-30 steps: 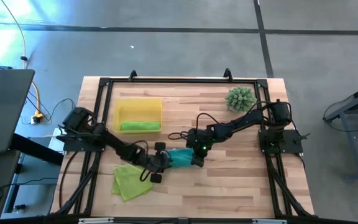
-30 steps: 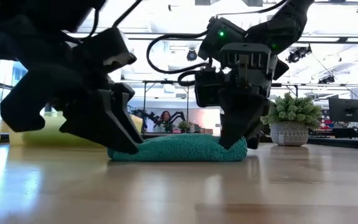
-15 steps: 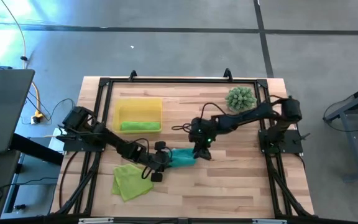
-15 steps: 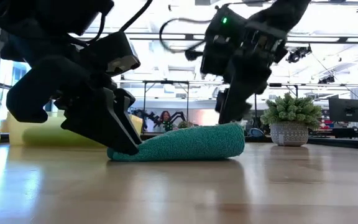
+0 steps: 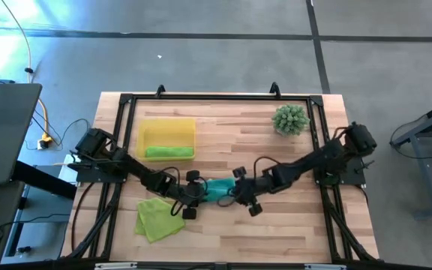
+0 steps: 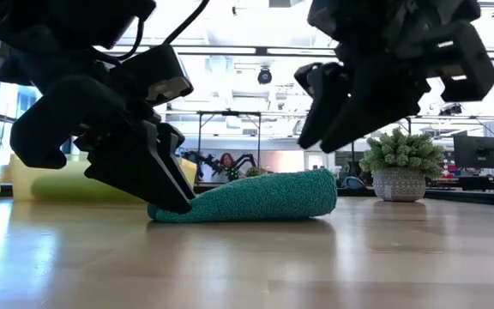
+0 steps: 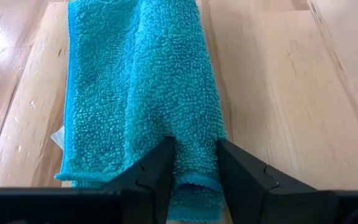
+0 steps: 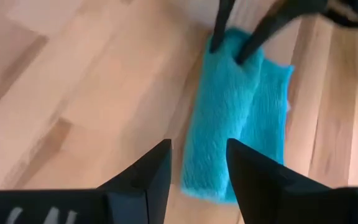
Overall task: Roll microfiber towels into tight, uniform cylinder then place into a basket
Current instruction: Roll the blue microfiber towel
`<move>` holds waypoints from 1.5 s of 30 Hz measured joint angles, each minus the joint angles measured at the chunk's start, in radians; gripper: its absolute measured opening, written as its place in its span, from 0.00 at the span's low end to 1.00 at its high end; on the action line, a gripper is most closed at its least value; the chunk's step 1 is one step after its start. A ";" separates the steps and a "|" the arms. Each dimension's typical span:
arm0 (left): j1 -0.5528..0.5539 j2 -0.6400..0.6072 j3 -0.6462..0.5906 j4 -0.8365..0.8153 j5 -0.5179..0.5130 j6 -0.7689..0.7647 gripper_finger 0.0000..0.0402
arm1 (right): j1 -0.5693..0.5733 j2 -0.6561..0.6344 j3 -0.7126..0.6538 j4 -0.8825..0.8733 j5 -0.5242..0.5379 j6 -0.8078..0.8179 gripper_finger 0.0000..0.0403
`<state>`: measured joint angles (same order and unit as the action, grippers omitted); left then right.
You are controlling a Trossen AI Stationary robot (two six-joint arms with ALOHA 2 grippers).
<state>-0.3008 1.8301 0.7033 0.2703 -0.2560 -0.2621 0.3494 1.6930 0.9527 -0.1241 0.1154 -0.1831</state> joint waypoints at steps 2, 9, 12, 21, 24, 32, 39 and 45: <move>0.000 0.000 0.000 0.001 -0.002 0.000 0.28 | 0.018 0.019 0.002 0.036 0.016 -0.001 0.36; 0.000 0.000 -0.002 0.007 -0.008 -0.038 0.28 | 0.033 0.102 0.002 0.065 0.049 -0.010 0.36; 0.000 0.001 -0.002 0.008 -0.009 -0.049 0.28 | 0.028 0.112 0.002 0.076 0.108 -0.010 0.36; -0.001 0.001 -0.002 0.010 -0.012 -0.050 0.28 | 0.022 0.121 0.002 0.074 0.166 -0.114 0.37; -0.001 0.001 -0.002 0.010 -0.012 -0.050 0.28 | 0.010 0.132 0.002 0.072 0.162 -0.100 0.42; -0.001 0.002 -0.003 0.020 -0.013 -0.053 0.28 | -0.023 0.172 0.003 0.069 0.157 -0.007 0.54; -0.002 -0.009 0.003 0.017 -0.038 -0.071 0.28 | -0.040 0.193 0.005 0.059 0.097 0.047 0.43; -0.002 -0.053 0.001 -0.014 -0.032 -0.079 0.28 | -0.043 0.196 0.006 0.050 0.101 0.124 0.22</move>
<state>-0.3031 1.7769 0.7040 0.2558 -0.2881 -0.3413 0.3065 1.8893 0.9592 -0.0742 0.2169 -0.0591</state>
